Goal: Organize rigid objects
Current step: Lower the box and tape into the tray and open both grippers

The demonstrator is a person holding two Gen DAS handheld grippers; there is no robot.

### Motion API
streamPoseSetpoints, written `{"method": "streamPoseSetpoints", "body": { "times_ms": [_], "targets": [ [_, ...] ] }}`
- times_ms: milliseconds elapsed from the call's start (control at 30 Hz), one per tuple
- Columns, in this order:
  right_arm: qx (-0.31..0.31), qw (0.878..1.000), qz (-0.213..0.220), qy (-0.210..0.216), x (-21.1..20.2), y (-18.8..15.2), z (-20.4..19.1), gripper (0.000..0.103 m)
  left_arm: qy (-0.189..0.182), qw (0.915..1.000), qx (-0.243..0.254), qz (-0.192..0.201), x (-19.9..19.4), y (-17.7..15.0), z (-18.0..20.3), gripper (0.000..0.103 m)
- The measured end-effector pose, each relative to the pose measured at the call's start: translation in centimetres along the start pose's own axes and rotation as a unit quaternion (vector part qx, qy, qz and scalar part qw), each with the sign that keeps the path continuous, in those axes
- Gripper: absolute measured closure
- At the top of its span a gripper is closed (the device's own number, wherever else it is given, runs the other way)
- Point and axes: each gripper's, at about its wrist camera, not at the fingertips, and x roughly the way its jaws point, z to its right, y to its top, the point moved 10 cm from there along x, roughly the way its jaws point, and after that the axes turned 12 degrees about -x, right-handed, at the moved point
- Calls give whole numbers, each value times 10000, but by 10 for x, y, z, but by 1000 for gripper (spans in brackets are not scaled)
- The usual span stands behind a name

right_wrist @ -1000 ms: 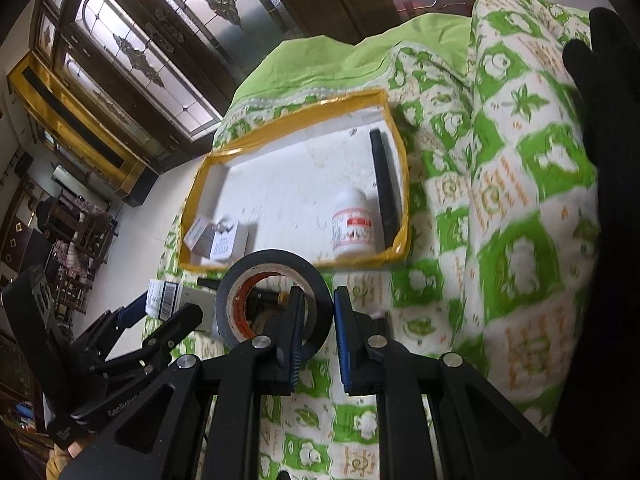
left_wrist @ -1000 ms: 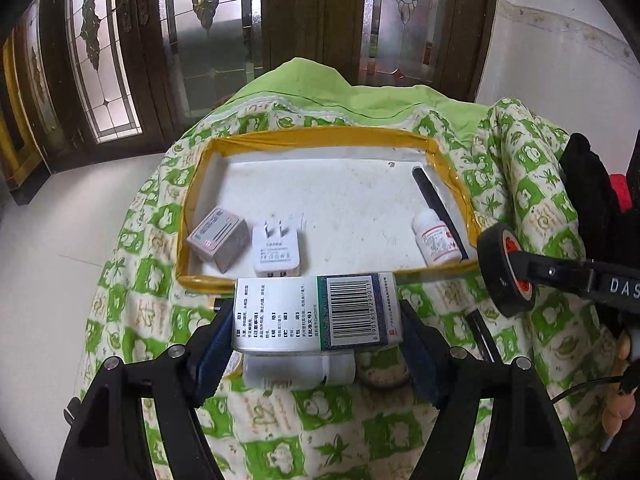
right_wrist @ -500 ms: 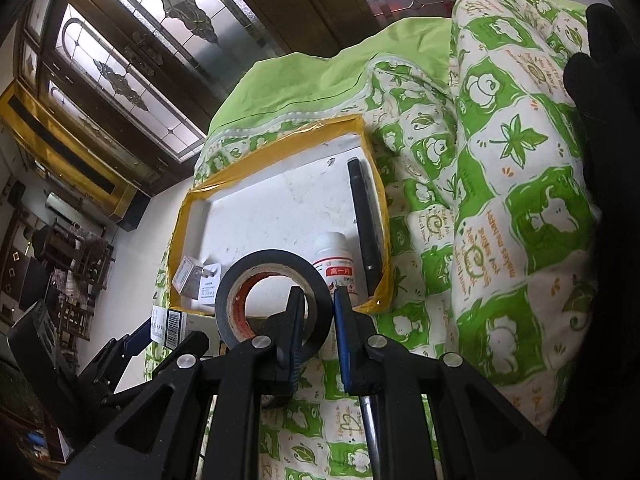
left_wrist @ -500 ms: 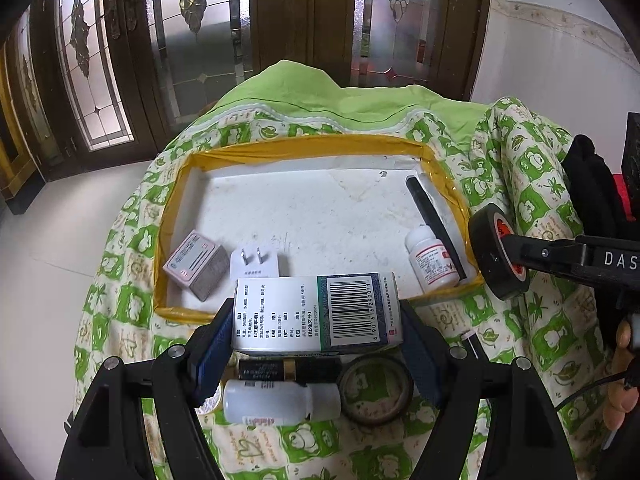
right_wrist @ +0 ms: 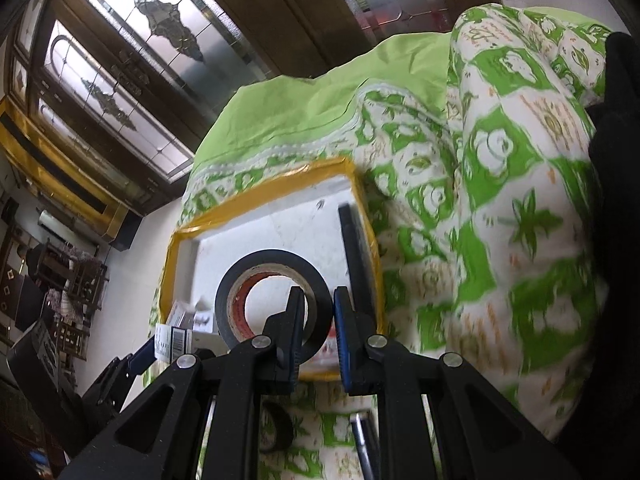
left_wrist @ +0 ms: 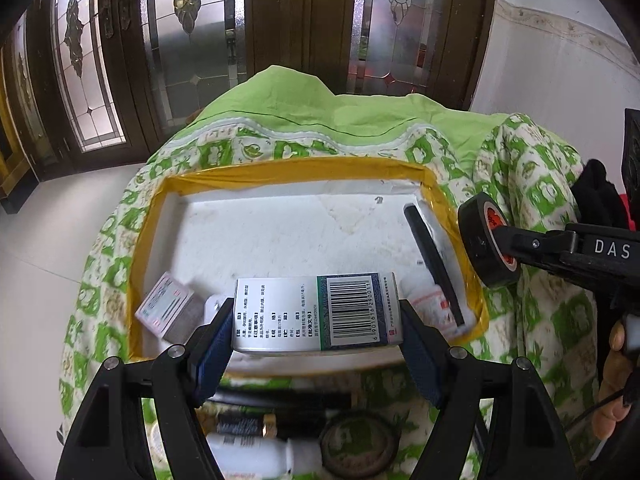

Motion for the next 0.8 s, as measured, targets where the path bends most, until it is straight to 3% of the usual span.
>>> {"method": "streamPoseSetpoints", "body": {
  "times_ms": [367, 800],
  "targets": [
    [-135, 9996, -165, -172, 36, 17, 4, 89, 136, 9993, 260, -222, 44, -5, 16, 23],
    [-562, 9971, -354, -377, 81, 21, -7, 89, 218, 9979, 479, -379, 61, -24, 8, 23]
  ]
}}
